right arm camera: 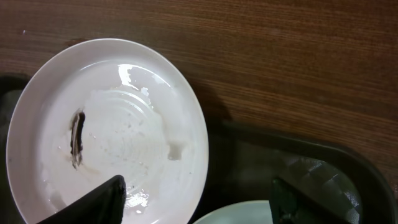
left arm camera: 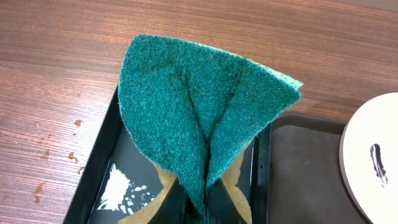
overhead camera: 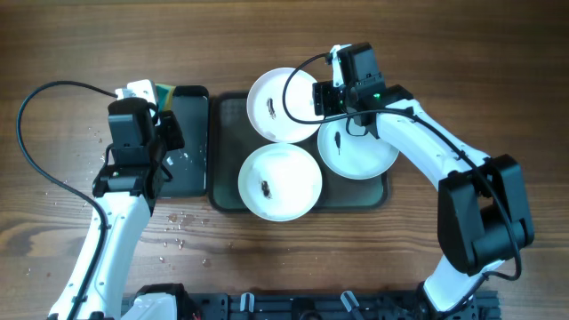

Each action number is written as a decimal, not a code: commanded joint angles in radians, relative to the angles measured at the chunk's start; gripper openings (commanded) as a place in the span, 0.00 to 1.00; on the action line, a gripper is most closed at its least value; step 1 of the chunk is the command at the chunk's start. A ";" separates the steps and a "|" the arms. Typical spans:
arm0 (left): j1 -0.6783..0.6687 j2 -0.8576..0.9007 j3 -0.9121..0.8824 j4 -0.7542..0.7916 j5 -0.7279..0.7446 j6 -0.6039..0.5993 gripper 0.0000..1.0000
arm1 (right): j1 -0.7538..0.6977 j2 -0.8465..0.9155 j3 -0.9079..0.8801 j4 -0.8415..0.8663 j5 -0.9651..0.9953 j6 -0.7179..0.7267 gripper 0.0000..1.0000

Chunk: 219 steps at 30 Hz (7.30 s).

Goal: Clean dirty plates on tray and stack at the side

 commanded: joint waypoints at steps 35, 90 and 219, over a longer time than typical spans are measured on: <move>-0.003 -0.009 0.013 -0.068 0.009 0.023 0.04 | 0.002 0.187 -0.010 0.125 -0.039 0.069 0.20; -0.005 0.150 0.316 -0.129 0.129 -0.009 0.04 | 0.033 0.116 -0.008 0.088 -0.182 0.204 0.04; -0.307 0.534 0.314 0.034 0.198 -0.401 0.04 | 0.102 0.188 -0.010 0.121 -0.107 0.249 0.04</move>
